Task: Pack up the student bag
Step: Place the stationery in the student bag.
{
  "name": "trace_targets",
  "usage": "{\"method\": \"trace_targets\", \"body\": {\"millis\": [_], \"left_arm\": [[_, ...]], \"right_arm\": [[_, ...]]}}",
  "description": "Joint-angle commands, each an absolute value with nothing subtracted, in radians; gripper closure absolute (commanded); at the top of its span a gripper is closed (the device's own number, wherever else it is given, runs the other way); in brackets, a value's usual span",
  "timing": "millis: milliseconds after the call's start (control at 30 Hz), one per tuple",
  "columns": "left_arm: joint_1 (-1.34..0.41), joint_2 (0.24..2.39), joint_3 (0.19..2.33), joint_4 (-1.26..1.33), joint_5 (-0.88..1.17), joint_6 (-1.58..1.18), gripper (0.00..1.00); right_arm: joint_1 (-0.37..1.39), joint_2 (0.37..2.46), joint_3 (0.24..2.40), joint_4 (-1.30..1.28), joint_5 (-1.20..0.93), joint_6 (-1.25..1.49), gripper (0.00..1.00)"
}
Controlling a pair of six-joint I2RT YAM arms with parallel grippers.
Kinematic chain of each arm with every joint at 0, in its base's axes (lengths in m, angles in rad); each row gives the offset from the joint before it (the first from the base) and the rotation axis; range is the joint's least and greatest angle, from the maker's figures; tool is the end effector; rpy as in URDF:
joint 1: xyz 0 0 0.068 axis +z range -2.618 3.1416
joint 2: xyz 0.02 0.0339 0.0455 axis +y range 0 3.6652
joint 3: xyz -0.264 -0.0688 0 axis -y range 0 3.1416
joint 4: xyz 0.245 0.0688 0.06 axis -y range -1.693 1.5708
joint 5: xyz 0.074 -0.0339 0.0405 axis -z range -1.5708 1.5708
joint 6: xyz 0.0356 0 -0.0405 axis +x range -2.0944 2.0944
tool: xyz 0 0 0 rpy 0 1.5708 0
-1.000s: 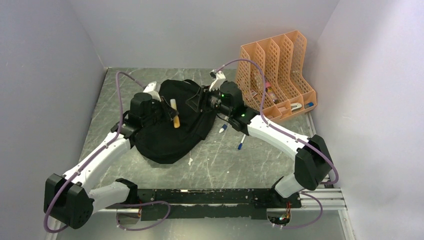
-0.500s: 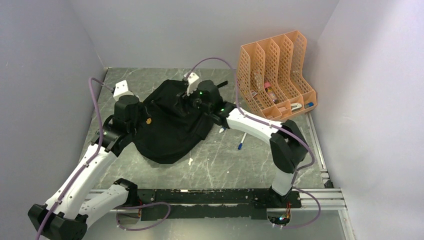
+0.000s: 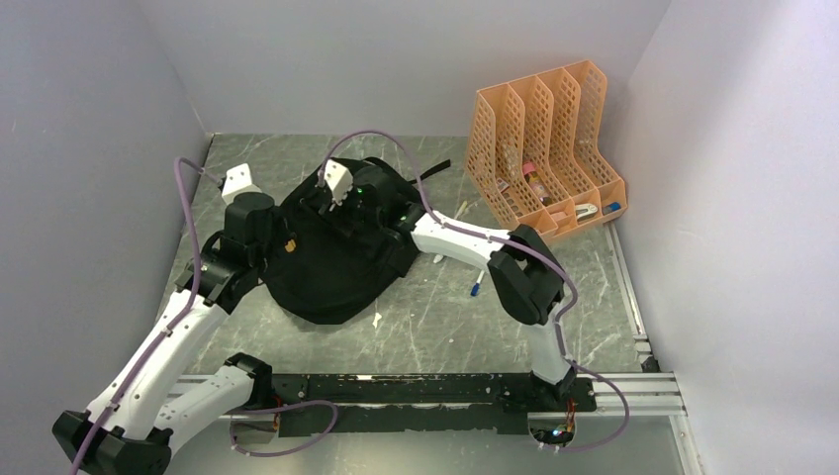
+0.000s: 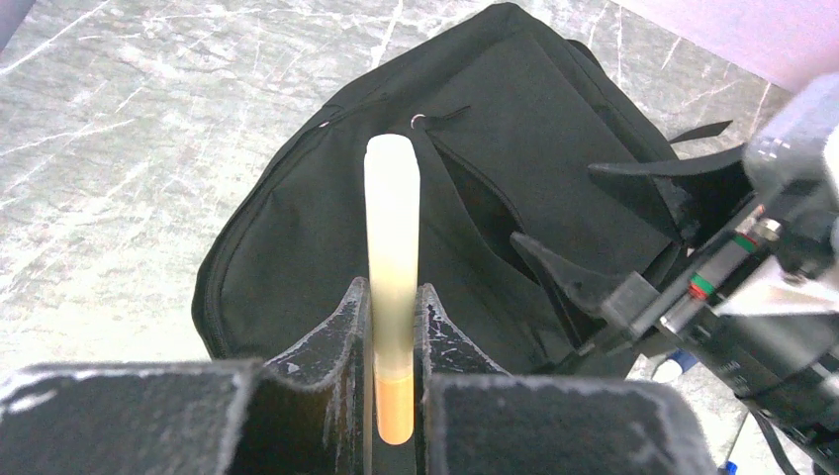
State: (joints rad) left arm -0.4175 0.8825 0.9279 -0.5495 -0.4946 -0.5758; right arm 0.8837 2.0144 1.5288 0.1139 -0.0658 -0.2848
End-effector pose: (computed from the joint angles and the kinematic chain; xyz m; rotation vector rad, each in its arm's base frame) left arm 0.1774 -0.0602 0.3376 -0.4530 1.9602 -0.1181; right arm 0.3027 0.3726 0.2509 -1.1231 1.6181 0.4589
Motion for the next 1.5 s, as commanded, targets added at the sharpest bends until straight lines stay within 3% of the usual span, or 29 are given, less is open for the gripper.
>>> {"method": "trace_targets", "body": {"millis": [0,267,467,533,600,800,933,1467], "left_arm": [[-0.416,0.863,0.917,-0.561,-0.496,-0.58,0.95],[-0.416,0.87,0.907,-0.547,-0.469,-0.591,0.95],[-0.416,0.877,0.905,-0.545,-0.46,-0.589,0.95],[-0.416,0.878,0.903,-0.542,-0.457,-0.588,0.95],[-0.416,0.886,0.901,-0.533,-0.439,-0.582,0.95],[-0.416,0.935,0.893,-0.495,-0.366,-0.585,0.95],[-0.416,0.976,0.88,-0.45,-0.307,-0.615,0.95],[-0.256,1.24,0.796,-0.072,0.1,-0.782,0.95]], "right_arm": [[0.883,2.069,1.597,0.074,-0.005,-0.371,0.3],[0.889,2.1,1.601,0.073,-0.003,-0.382,0.3],[0.899,2.125,1.61,0.092,0.176,-0.396,0.36],[0.9,2.126,1.609,0.113,0.254,-0.397,0.43],[0.9,2.114,1.593,0.143,0.293,-0.391,0.57],[0.9,2.052,1.548,0.215,0.285,-0.352,0.88],[0.9,2.021,1.533,0.239,0.253,-0.313,1.0],[0.871,1.915,1.45,0.322,0.109,-0.07,1.0]]}}
